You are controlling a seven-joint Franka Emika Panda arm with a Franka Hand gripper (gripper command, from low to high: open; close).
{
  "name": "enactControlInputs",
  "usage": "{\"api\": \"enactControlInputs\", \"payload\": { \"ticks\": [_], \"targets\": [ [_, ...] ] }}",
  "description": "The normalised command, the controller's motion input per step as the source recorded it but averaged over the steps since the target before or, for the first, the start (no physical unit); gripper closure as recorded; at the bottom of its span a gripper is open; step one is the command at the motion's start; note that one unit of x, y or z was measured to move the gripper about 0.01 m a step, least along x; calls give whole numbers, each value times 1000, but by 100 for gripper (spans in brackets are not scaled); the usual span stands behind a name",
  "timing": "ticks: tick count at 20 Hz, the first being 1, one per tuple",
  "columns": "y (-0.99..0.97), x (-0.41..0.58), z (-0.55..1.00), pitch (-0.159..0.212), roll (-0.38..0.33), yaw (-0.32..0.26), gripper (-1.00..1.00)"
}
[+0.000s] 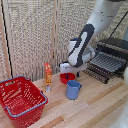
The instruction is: Extend the gripper towards the oven tray handle. Grasp the handle and carefully pull the tray out of the oven. Move the gripper above the red bowl. Grab the red bowl gently. Lift the bowl and place it onto the oven tray.
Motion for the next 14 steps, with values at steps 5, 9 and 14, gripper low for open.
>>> {"api": "enactControlInputs", "payload": {
  "ticks": [5,9,14],
  "targets": [
    [1,0,0,0,0,7,100],
    [3,1,0,11,1,26,100],
    [0,21,-2,64,46,3,100]
  ]
}}
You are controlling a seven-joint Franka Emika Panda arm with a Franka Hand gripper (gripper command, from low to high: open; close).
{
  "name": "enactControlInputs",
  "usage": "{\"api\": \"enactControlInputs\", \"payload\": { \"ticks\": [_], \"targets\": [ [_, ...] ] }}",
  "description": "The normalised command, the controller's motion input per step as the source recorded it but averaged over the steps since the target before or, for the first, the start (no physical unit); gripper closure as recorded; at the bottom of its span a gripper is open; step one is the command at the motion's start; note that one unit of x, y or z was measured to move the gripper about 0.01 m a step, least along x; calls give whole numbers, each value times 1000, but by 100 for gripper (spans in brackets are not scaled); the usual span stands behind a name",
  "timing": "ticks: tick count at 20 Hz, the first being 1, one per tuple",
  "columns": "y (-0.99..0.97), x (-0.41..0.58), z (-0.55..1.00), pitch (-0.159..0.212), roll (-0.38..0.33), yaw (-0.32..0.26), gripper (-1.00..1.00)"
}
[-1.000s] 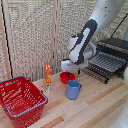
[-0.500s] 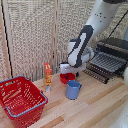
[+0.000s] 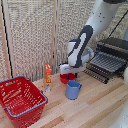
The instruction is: Extend the gripper towards the oven tray handle. Grasp the handle and carefully pull the tray out of the oven. Move the gripper above the red bowl. Grab the red bowl gently. Lift the bowl and place it onto the oven tray.
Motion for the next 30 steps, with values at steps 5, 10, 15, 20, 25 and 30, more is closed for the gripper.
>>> {"api": "enactControlInputs", "payload": {
  "ticks": [5,10,15,20,25,30],
  "targets": [
    [21,0,0,13,19,-106,100],
    [6,-5,49,0,6,-189,100],
    [-26,0,301,18,12,-255,100],
    [-168,0,687,88,14,-326,100],
    [-125,10,819,95,0,-293,100],
    [-190,105,781,94,0,-308,100]
  ]
}}
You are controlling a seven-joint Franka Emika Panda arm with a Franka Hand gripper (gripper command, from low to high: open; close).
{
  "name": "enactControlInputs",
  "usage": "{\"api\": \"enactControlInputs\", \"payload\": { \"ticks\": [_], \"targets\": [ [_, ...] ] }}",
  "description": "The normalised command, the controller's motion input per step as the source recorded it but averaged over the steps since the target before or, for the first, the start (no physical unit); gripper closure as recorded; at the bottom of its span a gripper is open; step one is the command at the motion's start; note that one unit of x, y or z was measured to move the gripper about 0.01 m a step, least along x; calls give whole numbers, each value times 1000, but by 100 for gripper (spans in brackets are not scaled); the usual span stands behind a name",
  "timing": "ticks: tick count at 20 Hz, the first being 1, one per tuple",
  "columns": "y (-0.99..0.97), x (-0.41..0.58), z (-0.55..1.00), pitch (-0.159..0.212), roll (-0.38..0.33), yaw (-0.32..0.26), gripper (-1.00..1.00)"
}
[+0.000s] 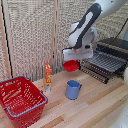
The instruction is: Extend the gripper towards the oven tray handle. Grasp the handle and carefully pull the tray out of the oven. Move the gripper above the red bowl. Grab the red bowl gently. Lift the bowl and place it onto the oven tray.
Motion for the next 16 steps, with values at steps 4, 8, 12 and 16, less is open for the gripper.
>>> {"api": "enactControlInputs", "payload": {
  "ticks": [4,8,12,16],
  "targets": [
    [-247,195,615,42,12,-260,100],
    [-323,161,399,2,21,-255,100],
    [-614,186,334,0,20,-168,100],
    [-796,188,297,0,14,-114,100]
  ]
}}
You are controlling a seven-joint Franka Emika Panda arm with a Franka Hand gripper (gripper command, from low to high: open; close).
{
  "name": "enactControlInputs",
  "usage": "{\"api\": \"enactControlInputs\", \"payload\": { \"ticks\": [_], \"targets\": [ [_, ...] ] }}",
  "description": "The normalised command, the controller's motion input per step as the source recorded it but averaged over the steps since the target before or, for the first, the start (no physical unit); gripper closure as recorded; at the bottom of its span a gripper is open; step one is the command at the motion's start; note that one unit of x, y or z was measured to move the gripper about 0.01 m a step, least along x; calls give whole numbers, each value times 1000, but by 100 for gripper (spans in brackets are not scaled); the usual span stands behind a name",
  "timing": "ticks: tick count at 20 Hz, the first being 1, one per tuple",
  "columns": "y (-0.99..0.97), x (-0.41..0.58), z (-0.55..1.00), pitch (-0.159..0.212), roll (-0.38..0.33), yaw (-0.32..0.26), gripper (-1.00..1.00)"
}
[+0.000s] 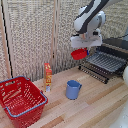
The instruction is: Extend the gripper towards the oven tray handle. Grasp the handle and carefully pull the tray out of the oven. Move the gripper above the red bowl. Grab the red bowl gently. Lift the bowl and place it onto the oven tray.
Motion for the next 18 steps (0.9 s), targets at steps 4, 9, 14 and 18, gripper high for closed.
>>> {"api": "enactControlInputs", "payload": {
  "ticks": [4,9,14,18],
  "targets": [
    [-902,118,314,0,34,-71,100],
    [-886,28,273,0,25,-89,100],
    [-736,-1,11,0,0,-167,100],
    [-714,-114,-159,-1,0,-166,100]
  ]
}}
